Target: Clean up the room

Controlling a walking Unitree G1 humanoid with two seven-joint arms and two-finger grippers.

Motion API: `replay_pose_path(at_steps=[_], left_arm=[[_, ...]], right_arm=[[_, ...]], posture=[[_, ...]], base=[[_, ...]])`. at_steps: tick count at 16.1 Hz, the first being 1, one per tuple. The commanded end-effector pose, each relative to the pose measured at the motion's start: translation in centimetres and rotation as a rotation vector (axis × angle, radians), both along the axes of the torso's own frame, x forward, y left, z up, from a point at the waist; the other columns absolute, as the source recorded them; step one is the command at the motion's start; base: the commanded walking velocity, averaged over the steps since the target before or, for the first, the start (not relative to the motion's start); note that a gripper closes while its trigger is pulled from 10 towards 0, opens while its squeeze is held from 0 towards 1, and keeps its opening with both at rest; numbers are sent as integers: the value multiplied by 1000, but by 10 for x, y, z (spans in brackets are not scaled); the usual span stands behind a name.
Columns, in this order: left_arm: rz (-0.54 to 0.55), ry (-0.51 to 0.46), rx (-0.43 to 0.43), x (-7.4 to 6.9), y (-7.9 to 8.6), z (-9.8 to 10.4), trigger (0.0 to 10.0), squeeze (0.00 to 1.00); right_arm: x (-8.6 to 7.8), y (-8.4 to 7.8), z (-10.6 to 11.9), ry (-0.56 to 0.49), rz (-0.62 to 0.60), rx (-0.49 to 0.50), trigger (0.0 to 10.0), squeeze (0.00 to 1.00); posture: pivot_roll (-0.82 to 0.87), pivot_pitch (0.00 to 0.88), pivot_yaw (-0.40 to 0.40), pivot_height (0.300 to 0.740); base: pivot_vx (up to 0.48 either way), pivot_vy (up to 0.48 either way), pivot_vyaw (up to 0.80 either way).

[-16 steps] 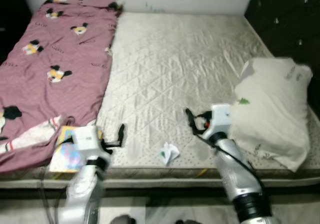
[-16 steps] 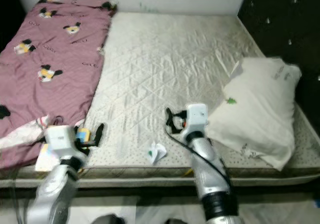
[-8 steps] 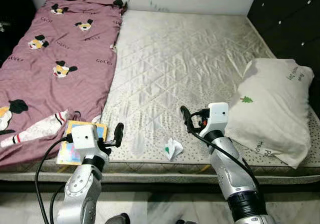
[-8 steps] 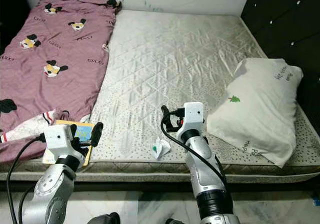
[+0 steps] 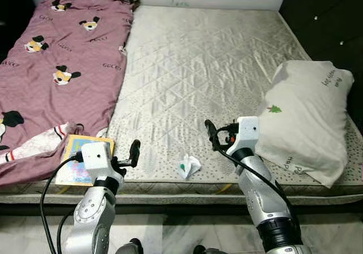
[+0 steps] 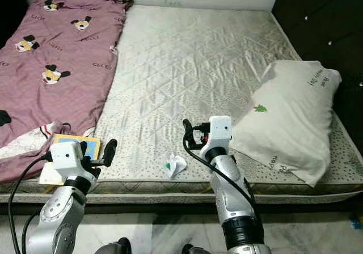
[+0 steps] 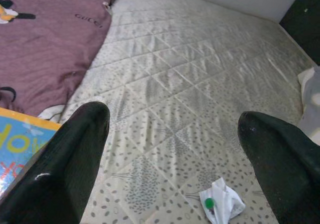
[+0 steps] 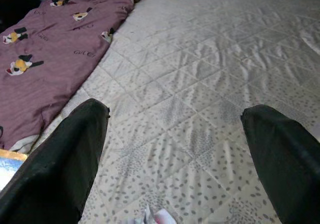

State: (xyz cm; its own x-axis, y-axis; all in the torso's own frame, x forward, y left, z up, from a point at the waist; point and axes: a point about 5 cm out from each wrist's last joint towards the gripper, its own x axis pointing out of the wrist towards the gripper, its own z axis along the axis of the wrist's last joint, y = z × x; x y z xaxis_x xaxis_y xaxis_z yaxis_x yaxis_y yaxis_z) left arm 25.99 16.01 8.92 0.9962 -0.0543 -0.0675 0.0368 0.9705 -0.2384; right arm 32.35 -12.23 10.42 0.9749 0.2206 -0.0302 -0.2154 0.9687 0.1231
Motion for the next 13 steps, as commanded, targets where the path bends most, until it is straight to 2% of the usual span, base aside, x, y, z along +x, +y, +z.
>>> replay_pose_path(at_steps=[1,11,13], left_arm=[[12,17,5,-2,0,-3,10000,0],[15,24,5,-4,-1,-5,10000,0],[17,26,4,-4,-1,-5,10000,0]], right_arm=[[-3,1,-2,7,16,0,10000,0],[-5,4,-1,5,39,10,10000,0],[-5,5,-1,7,42,10,10000,0]], posture=[[75,170,-44,740],[73,183,-48,740],[73,183,-48,720]], base=[[0,0,0],[0,0,0],[0,0,0]])
